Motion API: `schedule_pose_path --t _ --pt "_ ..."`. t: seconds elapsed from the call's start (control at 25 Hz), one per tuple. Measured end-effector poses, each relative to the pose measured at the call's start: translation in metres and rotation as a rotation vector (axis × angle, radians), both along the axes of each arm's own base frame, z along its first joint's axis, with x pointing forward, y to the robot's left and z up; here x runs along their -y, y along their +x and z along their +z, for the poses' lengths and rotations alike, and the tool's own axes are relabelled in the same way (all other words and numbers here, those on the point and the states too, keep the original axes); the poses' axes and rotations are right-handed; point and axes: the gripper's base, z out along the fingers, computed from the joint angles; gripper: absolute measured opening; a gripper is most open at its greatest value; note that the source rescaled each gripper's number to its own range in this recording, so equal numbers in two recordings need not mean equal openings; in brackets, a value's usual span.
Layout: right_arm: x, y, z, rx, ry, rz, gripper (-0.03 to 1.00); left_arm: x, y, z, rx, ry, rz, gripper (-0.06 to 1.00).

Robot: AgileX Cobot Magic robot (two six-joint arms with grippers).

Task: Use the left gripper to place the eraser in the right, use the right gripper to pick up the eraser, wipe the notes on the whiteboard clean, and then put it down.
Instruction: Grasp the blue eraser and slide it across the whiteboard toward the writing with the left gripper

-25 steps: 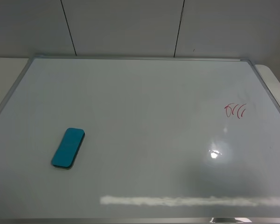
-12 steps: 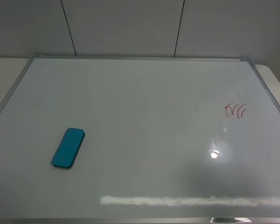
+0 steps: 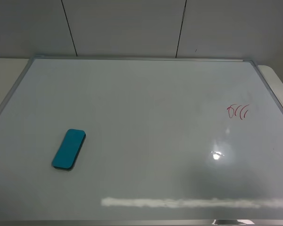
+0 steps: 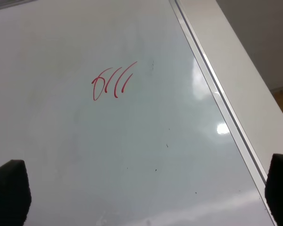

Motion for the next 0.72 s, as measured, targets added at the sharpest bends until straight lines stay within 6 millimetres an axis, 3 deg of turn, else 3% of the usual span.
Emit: schedule_pose_path --t 0.2,0.56,0.64,0.72 --pt "0.0 0.0 0.0 0.0 0.0 0.0 1.0 0.016 0.048 -0.024 -0.221 0.027 -0.078 1.0" --pt "0.0 0.0 0.0 0.0 0.0 0.0 1.0 0.075 0.09 -0.071 -0.368 -0.045 -0.202 0.99" --pt "0.0 0.0 0.0 0.0 0.0 0.0 1.0 0.086 0.096 -0.081 -0.377 -0.067 -0.218 0.93" --pt "0.0 0.0 0.0 0.0 0.0 0.0 1.0 0.096 0.1 -0.091 -0.41 -0.108 -0.208 0.73"
